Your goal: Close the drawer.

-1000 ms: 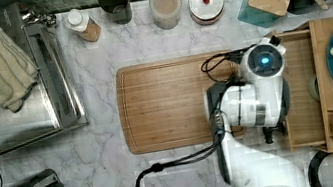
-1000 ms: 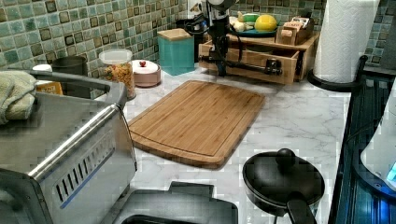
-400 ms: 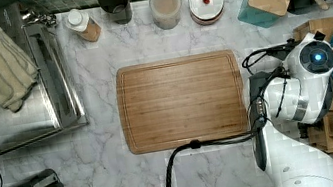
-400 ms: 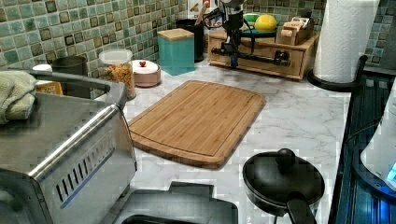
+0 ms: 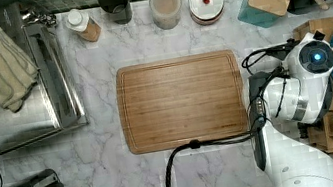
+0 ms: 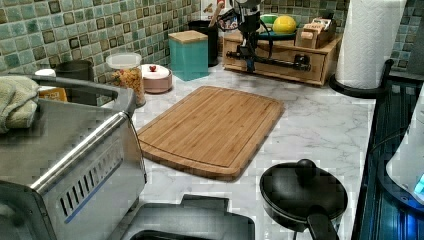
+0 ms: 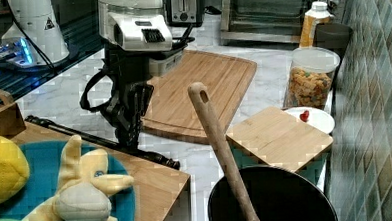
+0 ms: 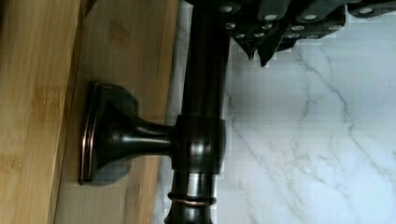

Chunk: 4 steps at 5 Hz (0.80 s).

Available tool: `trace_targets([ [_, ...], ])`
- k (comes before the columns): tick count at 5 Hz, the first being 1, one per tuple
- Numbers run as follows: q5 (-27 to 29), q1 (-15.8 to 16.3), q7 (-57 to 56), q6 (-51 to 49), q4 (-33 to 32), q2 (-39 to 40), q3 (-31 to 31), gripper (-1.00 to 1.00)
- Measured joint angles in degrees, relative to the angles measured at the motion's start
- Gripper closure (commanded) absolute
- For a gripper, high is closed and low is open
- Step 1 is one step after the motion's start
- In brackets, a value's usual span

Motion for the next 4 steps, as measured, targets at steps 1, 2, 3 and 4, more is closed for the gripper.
trace_targets([
  [1,0.01,0.13,0.00,0.00,0.00,-0.01,-0.13,1.00],
  [2,0.10,0.64,0.00,-0.03,0.00,-0.01,-0.65,1.00],
  [3,0.03,0.70,0.00,0.03,-0.06,-0.03,-0.69,1.00],
  [4,0.10,1.16,0.00,-0.06,0.00,-0.03,-1.12,1.00],
])
